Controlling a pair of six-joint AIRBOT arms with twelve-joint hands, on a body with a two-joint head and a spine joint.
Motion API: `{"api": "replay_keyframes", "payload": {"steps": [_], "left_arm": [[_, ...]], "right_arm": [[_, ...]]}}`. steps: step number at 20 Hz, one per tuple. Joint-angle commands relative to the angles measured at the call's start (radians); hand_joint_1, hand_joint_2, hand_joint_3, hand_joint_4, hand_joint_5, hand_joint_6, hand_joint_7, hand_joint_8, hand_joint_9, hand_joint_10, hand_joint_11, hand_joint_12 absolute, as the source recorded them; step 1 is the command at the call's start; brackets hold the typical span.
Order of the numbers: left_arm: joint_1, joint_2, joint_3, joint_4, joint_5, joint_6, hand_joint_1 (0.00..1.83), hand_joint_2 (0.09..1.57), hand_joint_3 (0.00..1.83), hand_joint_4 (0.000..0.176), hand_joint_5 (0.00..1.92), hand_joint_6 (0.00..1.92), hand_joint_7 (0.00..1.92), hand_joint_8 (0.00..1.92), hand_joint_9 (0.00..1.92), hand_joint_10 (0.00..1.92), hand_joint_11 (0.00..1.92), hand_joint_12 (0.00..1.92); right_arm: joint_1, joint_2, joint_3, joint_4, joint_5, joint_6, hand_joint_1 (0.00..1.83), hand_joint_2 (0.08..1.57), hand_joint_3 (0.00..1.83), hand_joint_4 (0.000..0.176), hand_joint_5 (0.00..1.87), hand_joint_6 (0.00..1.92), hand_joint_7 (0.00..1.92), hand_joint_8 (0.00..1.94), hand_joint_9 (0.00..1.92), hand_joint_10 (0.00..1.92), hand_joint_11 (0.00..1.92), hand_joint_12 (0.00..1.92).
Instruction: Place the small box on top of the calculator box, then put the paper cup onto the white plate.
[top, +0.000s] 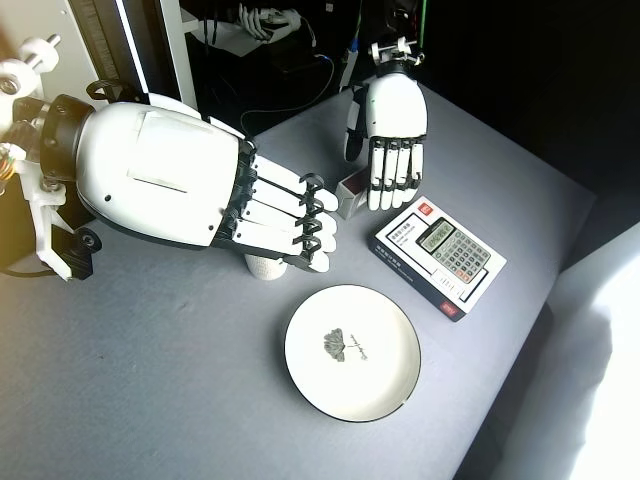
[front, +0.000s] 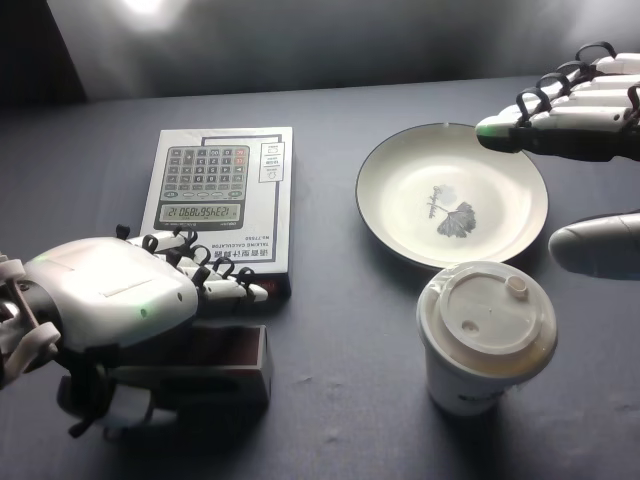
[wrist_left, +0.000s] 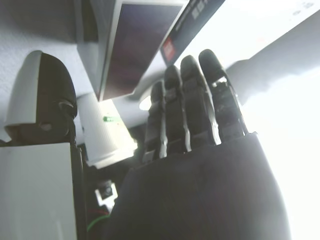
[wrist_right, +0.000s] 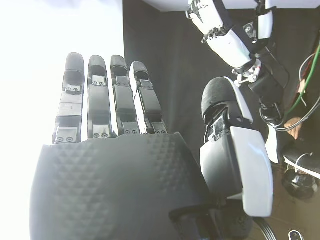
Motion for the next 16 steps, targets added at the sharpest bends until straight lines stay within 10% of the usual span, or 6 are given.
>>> {"api": "replay_keyframes", "payload": {"steps": [1,16], "left_arm": [[-0.004,0.002,0.004,0.012,-0.083,0.005,1.12,1.18,0.03,0.0,0.26,0.01,0.34,0.01,0.34,0.02,0.0,0.82],[0.044,-0.043,0.027,0.007,-0.092,0.016,1.22,1.18,0.0,0.0,0.51,0.03,0.63,0.03,0.59,0.07,0.0,1.18]], "right_arm": [[0.01,0.012,0.002,0.024,0.085,0.0,0.0,1.31,0.0,0.0,0.15,0.01,0.18,0.0,0.16,0.0,0.0,0.54],[0.01,0.012,0.002,0.024,0.079,-0.003,0.09,1.29,0.0,0.0,0.24,0.01,0.26,0.01,0.23,0.01,0.0,0.73]]}}
